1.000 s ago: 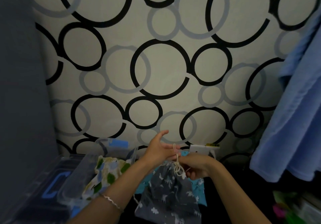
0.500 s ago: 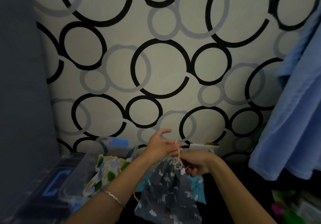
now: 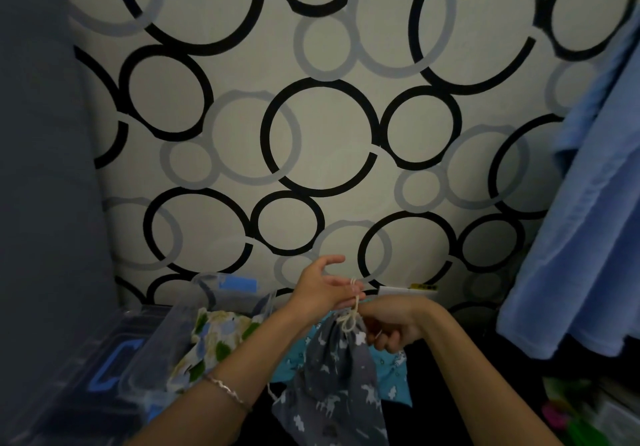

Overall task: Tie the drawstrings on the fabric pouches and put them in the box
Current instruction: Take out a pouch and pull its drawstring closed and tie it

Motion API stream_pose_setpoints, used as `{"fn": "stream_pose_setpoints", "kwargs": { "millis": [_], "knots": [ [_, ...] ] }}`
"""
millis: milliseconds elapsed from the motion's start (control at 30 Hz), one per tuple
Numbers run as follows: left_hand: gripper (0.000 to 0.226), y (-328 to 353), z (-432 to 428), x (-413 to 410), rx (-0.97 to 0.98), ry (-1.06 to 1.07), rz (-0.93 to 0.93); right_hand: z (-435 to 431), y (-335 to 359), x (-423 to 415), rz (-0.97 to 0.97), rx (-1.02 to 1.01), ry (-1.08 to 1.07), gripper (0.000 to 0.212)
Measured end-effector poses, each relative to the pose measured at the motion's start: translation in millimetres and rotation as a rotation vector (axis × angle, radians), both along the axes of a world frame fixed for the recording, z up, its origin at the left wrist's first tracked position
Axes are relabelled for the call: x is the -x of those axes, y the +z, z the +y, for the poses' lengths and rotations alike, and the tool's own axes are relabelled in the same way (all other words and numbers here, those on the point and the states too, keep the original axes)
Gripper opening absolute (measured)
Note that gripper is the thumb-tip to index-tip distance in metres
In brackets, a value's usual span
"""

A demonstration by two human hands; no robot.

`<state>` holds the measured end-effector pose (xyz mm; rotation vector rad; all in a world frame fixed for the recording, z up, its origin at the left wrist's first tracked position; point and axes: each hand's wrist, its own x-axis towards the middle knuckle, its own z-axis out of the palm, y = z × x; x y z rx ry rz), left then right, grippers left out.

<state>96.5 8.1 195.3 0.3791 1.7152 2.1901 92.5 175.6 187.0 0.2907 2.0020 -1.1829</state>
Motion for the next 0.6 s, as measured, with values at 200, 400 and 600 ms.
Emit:
{"fn": "stream_pose_setpoints", "kwargs": {
  "millis": [200,400,600],
  "knots": [
    [0.059,1,-1,-2,0.019,-0.005,0.035,5,-1,-6,0.033,0.245,-0.076,0.013],
    [0.059,-1,-2,0,0.031,0.019,0.052,2,-3,-11,0.029,0.497,-0.209,0.007],
    [0.056,0,-6,5,-0.092,0.060,-0.017,-6,-4,-5,0.269,0.380,-0.389,0.017]
  ]
}}
